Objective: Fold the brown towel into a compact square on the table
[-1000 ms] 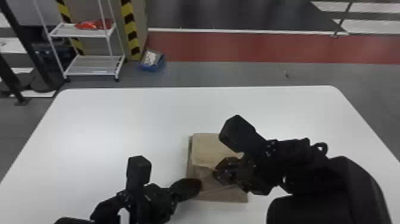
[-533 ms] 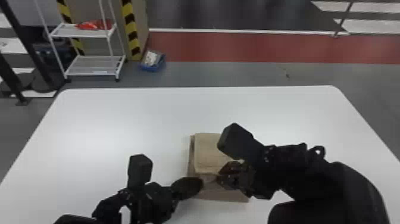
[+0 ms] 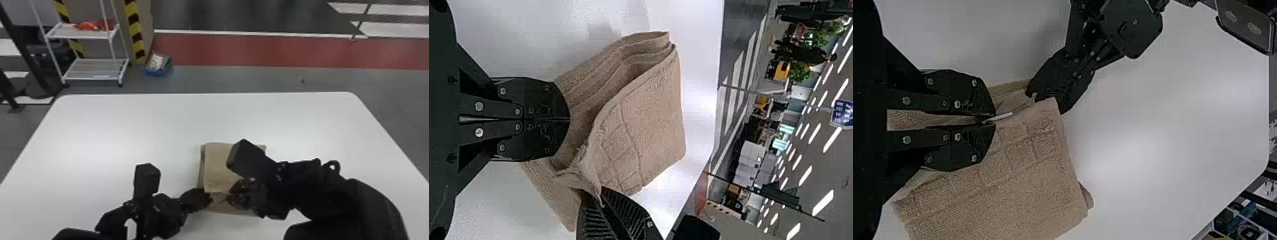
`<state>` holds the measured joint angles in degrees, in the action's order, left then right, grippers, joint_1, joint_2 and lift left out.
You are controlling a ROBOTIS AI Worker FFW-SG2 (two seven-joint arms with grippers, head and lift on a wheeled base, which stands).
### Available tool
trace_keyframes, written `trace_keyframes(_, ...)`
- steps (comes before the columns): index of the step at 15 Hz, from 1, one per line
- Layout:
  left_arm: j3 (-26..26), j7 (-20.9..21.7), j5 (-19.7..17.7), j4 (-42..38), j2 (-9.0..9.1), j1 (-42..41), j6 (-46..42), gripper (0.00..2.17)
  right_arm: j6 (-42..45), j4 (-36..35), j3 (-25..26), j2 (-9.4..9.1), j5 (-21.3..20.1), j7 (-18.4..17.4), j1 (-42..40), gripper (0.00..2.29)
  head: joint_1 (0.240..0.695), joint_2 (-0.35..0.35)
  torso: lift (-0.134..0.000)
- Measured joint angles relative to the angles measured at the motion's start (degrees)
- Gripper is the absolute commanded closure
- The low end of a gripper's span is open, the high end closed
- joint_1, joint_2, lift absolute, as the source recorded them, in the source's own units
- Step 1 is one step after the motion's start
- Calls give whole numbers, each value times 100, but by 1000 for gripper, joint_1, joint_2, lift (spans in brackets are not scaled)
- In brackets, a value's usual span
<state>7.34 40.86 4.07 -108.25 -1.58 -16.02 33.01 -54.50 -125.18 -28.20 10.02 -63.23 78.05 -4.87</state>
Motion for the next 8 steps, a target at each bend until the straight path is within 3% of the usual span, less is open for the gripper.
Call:
trace_keyframes(4, 4, 1, 5, 29, 0, 27, 0, 2145, -48, -31, -76, 9, -29, 0, -71, 1021, 695, -40, -125)
trace_keyframes(6, -2, 1, 5, 53, -1, 45, 0, 2145, -53, -108, -79, 74, -60, 0, -128, 616, 695, -42, -125)
trace_keyframes(8, -3, 1, 5, 75, -1, 63, 0, 2145, -101, -181, -79, 151, -128, 0, -189, 448, 695, -54, -125)
